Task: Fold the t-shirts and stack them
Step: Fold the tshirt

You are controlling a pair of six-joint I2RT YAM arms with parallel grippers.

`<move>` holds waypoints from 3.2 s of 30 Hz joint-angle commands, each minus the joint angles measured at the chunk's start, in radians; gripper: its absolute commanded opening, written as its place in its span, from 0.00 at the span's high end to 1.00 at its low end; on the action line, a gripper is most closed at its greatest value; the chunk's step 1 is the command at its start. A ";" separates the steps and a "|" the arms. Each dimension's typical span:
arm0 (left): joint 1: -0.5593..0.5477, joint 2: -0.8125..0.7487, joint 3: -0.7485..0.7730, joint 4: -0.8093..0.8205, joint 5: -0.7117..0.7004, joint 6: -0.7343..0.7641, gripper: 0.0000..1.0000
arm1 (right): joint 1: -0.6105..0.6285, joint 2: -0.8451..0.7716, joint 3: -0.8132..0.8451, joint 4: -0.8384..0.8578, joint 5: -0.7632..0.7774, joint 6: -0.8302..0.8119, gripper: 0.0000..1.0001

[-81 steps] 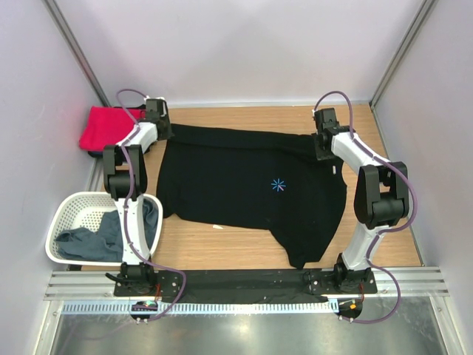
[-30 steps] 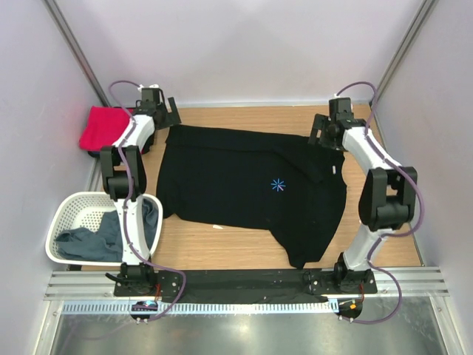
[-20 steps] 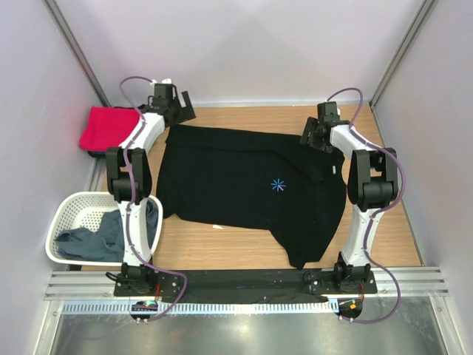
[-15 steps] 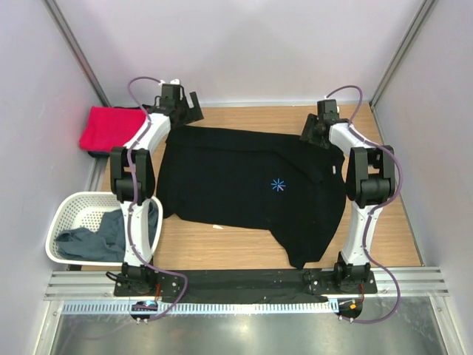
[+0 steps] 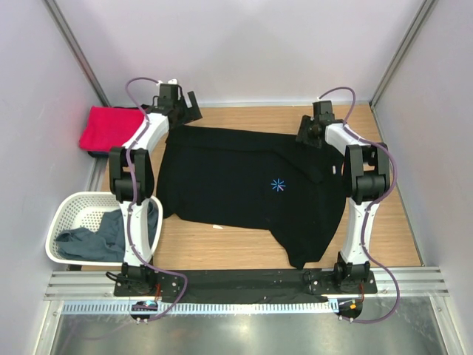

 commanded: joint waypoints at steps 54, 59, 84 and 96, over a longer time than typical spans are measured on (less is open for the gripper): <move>-0.130 -0.424 -0.424 -0.019 -0.075 -0.131 0.04 | 0.240 -0.532 -0.204 -0.388 0.240 0.121 0.32; -0.301 -0.366 -0.408 -0.007 -0.084 -0.412 0.12 | 0.084 -0.651 -0.331 -0.401 0.316 0.202 0.33; -0.667 0.061 -0.059 -0.053 -0.278 -0.788 0.34 | -0.116 -0.691 -0.608 -0.140 0.128 0.196 0.43; -0.670 0.104 0.010 -0.102 -0.281 -0.777 0.51 | -0.117 -0.670 -0.617 -0.137 0.145 0.196 0.47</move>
